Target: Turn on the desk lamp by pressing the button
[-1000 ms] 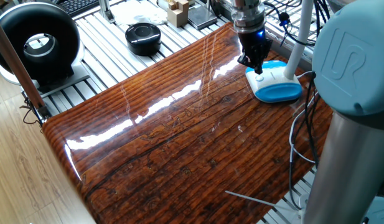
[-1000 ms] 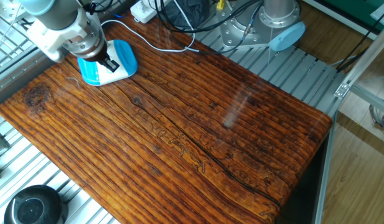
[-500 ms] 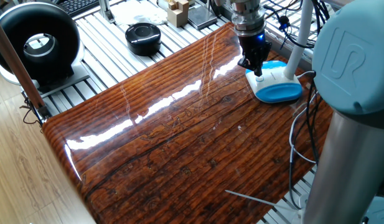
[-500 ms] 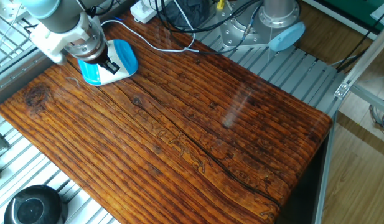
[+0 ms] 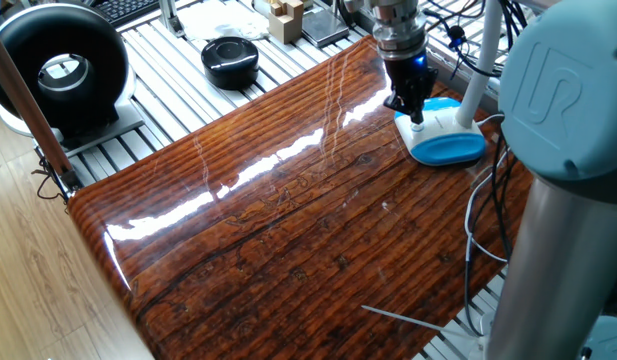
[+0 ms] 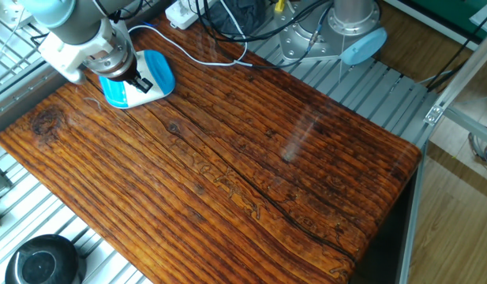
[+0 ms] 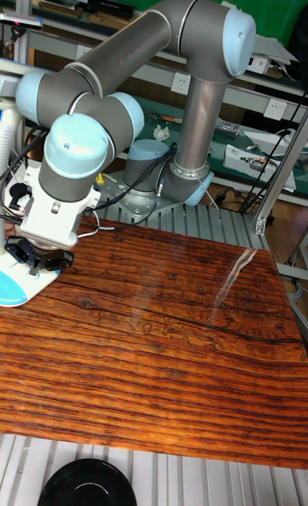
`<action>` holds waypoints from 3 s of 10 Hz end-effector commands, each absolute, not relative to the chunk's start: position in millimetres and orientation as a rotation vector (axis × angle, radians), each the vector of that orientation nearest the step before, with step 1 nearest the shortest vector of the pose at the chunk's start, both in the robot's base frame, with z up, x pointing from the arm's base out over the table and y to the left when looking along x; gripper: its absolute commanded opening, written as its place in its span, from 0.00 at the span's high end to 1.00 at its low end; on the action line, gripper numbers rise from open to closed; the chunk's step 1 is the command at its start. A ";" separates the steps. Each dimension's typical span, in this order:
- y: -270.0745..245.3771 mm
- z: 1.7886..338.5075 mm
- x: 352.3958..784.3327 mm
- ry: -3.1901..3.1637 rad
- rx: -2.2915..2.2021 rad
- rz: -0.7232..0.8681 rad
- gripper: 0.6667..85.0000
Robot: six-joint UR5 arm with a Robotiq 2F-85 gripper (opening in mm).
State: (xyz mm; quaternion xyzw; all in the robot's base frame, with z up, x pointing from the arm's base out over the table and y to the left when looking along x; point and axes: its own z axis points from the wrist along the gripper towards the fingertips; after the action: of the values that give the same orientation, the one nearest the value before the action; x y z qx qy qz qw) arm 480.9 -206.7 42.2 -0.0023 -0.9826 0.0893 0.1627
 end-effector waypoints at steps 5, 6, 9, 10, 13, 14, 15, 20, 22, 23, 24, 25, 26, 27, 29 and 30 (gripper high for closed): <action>-197.2 36.7 477.7 -2.788 0.011 0.191 1.00; -198.1 36.4 476.9 -2.781 0.016 0.196 1.00; -203.5 33.3 476.2 -2.773 0.027 0.220 1.00; -204.1 32.5 476.4 -2.774 0.026 0.224 1.00; -203.4 31.1 476.7 -2.776 0.027 0.225 1.00; -201.7 31.7 477.4 -2.776 0.022 0.227 1.00; -199.5 33.8 478.2 -2.774 0.016 0.234 1.00; -206.4 40.4 476.5 -2.773 0.025 0.208 1.00; -206.4 39.6 477.2 -2.773 0.025 0.208 1.00; -206.5 39.6 477.2 -2.773 0.025 0.208 1.00; -206.5 39.3 477.3 -2.773 0.027 0.207 1.00; -206.5 38.9 477.3 -2.771 0.027 0.207 1.00; -206.4 38.3 477.7 -2.771 0.029 0.207 1.00; -205.9 37.6 478.1 -2.771 0.031 0.204 1.00; -204.8 36.5 477.8 -2.766 0.042 0.198 1.00; -205.3 36.1 477.8 -2.764 0.052 0.197 1.00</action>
State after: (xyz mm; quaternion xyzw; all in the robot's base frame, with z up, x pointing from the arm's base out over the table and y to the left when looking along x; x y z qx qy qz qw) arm 476.8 -207.6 37.2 0.0163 -0.9798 0.0768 0.1840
